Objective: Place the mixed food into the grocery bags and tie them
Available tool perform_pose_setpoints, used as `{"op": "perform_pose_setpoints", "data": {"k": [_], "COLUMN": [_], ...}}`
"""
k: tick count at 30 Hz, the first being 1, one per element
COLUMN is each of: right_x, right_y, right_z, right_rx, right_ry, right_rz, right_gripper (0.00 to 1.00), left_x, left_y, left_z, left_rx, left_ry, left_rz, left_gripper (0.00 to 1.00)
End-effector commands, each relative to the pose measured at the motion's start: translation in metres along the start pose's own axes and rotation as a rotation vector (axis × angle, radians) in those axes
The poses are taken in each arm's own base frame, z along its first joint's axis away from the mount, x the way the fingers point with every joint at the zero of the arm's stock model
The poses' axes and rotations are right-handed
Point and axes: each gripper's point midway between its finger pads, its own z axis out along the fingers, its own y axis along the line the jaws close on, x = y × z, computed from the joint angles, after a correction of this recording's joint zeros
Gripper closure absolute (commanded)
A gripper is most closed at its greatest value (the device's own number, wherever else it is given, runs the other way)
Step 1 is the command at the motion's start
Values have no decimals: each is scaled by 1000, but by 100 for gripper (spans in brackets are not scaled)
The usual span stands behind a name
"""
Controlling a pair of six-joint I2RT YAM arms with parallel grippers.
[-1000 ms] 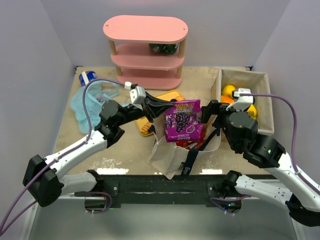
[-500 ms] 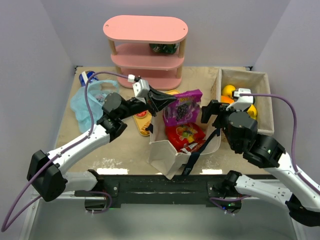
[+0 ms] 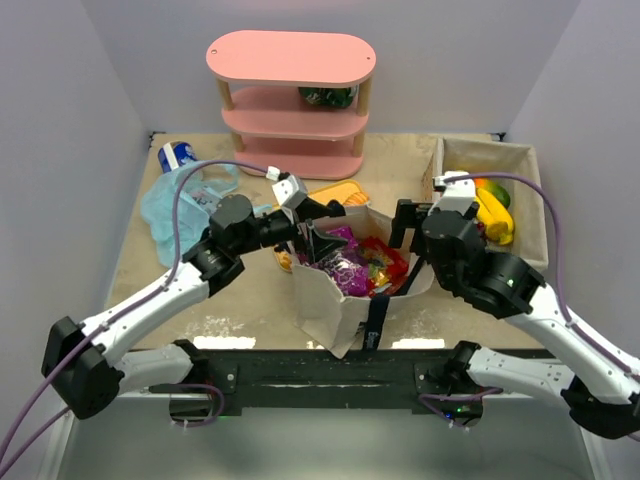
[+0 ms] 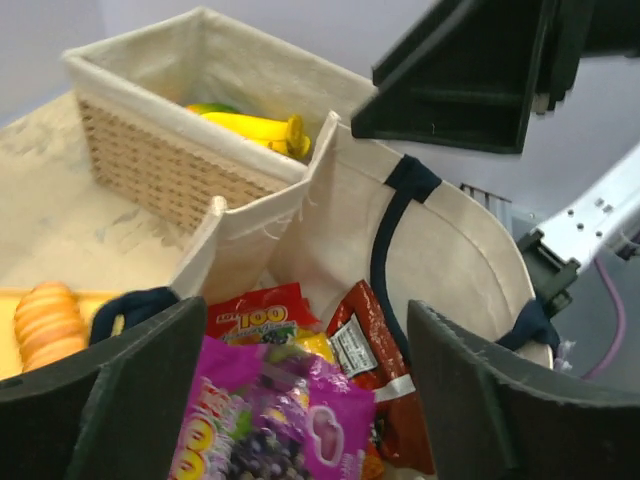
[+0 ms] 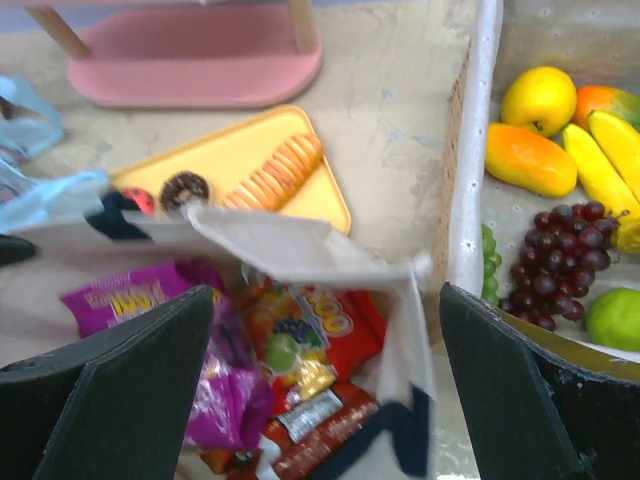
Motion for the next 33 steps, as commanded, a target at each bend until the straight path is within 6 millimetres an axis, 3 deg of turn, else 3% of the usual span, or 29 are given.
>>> {"op": "perform_pose_setpoints", "data": {"k": [1, 2, 7, 10, 13, 17, 19, 21, 22, 23, 24, 25, 26, 27, 28, 29, 31, 33], "right_x": [16, 16, 29, 39, 62, 85, 92, 106, 107, 112, 112, 106, 88, 79, 50, 37, 0, -21], "right_y": [-17, -20, -30, -32, -39, -46, -39, -33, -27, -24, -18, -14, -7, -4, 4, 6, 15, 19], "right_z": [-7, -11, -24, -28, -28, -27, -25, -23, -21, -19, -19, -17, -21, -24, -32, -37, -52, -59], "right_rx": [77, 82, 75, 61, 84, 104, 73, 43, 20, 9, -25, -39, -70, -92, -130, -154, -233, -274], "right_ry": [103, 113, 176, 205, 256, 297, 312, 348, 344, 354, 361, 343, 314, 307, 261, 239, 163, 106], "right_rz": [-46, -43, -38, -30, -38, -47, -30, -35, -26, -26, -35, -31, -21, -16, 22, 28, 81, 100], "right_gripper": [1, 1, 1, 1, 1, 1, 3, 18, 24, 33, 65, 79, 91, 100, 100, 100, 100, 100], "left_x": [-47, -51, -16, 13, 43, 65, 77, 82, 80, 74, 69, 54, 35, 20, -4, -26, -54, -78], "left_y": [24, 28, 63, 69, 76, 82, 83, 75, 71, 67, 63, 57, 51, 44, 34, 20, 2, -12], "left_z": [-33, -41, -71, -68, -57, -52, -50, -48, -46, -42, -40, -39, -35, -33, -32, -29, -29, -28], "left_rx": [-272, -316, -549, -550, -538, -526, -511, -463, -446, -415, -394, -376, -346, -323, -293, -236, -175, -117], "left_ry": [-7, -1, 177, 250, 324, 386, 424, 434, 422, 391, 371, 324, 264, 222, 150, 98, 19, -34], "left_rz": [105, 115, 94, 56, -4, -24, -32, -43, -46, -43, -37, -28, -14, -8, -4, 4, -5, 5], "left_gripper": [8, 6, 1, 0, 0, 0, 4, 16, 41, 54, 68, 92, 100, 100, 100, 100, 100, 100]}}
